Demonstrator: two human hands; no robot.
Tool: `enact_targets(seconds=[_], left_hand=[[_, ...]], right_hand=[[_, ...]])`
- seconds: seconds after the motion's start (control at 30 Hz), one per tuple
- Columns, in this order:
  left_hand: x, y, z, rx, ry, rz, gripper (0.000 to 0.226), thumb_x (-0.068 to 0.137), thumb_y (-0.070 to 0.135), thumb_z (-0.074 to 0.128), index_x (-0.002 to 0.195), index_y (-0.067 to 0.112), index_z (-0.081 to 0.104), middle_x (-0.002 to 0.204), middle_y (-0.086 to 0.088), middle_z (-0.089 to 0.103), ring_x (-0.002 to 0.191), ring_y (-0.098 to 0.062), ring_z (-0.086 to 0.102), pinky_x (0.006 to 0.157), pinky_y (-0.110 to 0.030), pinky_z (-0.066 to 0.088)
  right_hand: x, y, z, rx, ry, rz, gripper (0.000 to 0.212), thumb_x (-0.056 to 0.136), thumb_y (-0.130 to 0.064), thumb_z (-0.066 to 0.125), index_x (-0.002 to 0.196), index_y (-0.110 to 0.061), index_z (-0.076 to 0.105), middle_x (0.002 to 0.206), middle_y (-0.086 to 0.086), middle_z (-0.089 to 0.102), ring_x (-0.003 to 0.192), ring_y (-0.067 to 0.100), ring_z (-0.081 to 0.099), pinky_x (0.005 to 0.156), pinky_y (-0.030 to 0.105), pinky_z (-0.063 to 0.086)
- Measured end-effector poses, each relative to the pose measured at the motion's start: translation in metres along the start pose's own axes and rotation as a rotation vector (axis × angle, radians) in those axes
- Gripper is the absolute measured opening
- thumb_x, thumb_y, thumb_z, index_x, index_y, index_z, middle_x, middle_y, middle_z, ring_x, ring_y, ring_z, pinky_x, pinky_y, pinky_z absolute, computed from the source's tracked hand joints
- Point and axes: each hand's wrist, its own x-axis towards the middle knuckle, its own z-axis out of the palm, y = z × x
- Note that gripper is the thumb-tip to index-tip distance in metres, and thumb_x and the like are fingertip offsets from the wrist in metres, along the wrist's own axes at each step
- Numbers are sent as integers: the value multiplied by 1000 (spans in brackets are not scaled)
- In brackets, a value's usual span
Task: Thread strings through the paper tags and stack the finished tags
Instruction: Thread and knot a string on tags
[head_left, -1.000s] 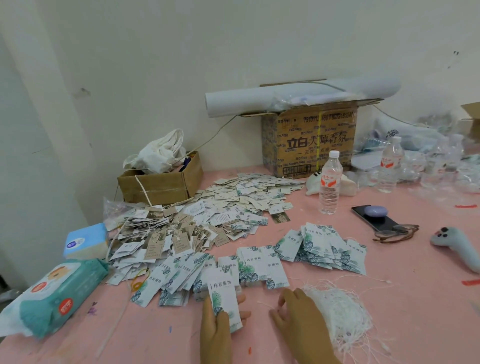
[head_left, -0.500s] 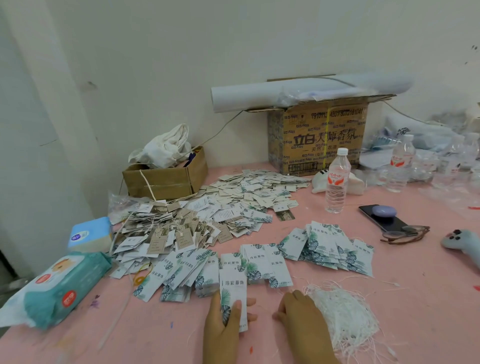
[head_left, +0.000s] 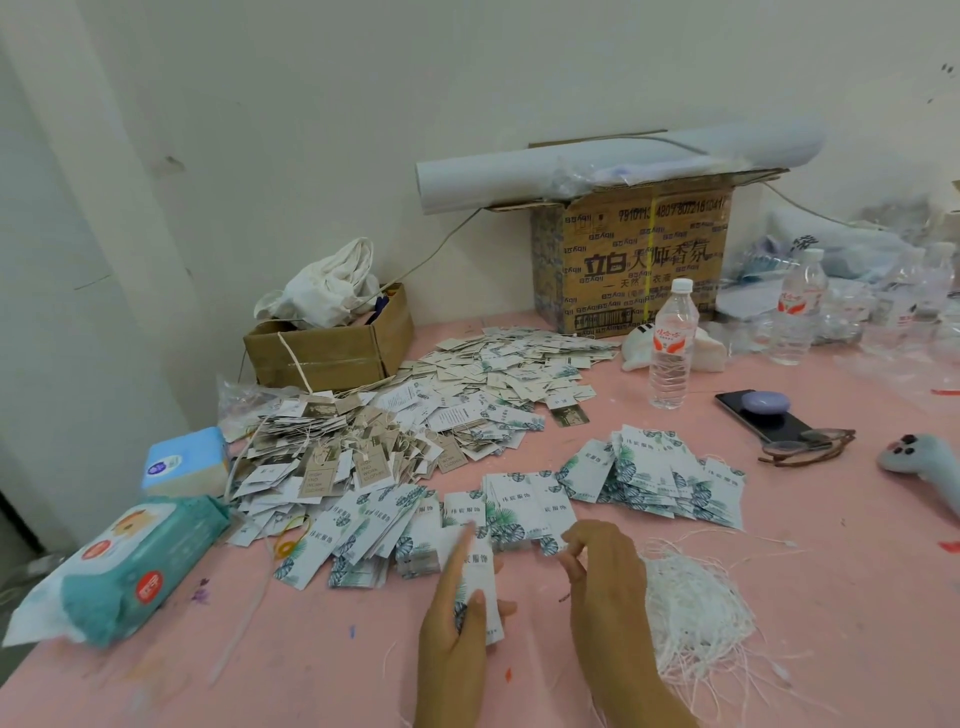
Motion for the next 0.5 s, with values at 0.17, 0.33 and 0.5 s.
enact_targets(seconds=[0.17, 0.33, 0.5], left_hand=[[-2, -2, 1, 44, -28, -73, 46, 100, 3, 47, 89, 36, 78, 72, -11, 72, 65, -12, 66, 55, -17, 47], [-2, 3, 3, 55, -23, -14, 10, 82, 38, 69, 89, 40, 77, 78, -4, 73, 70, -12, 69, 59, -16, 49], [-3, 3, 1, 48, -21, 22, 9, 70, 30, 79, 79, 31, 78, 73, -5, 74, 65, -19, 70, 59, -18, 50]], right_hand=[[-2, 1, -3, 206, -43, 68, 27, 94, -5, 51, 83, -29, 45, 86, -9, 52, 82, 10, 44, 70, 28, 37], [-8, 3, -1, 341, -395, 74, 24, 92, -16, 62, 82, -35, 52, 76, -13, 56, 73, 7, 52, 63, 13, 38], [-5, 3, 1, 435, -484, 97, 26, 87, -9, 67, 75, -30, 57, 73, -20, 61, 67, 1, 54, 62, 9, 39]])
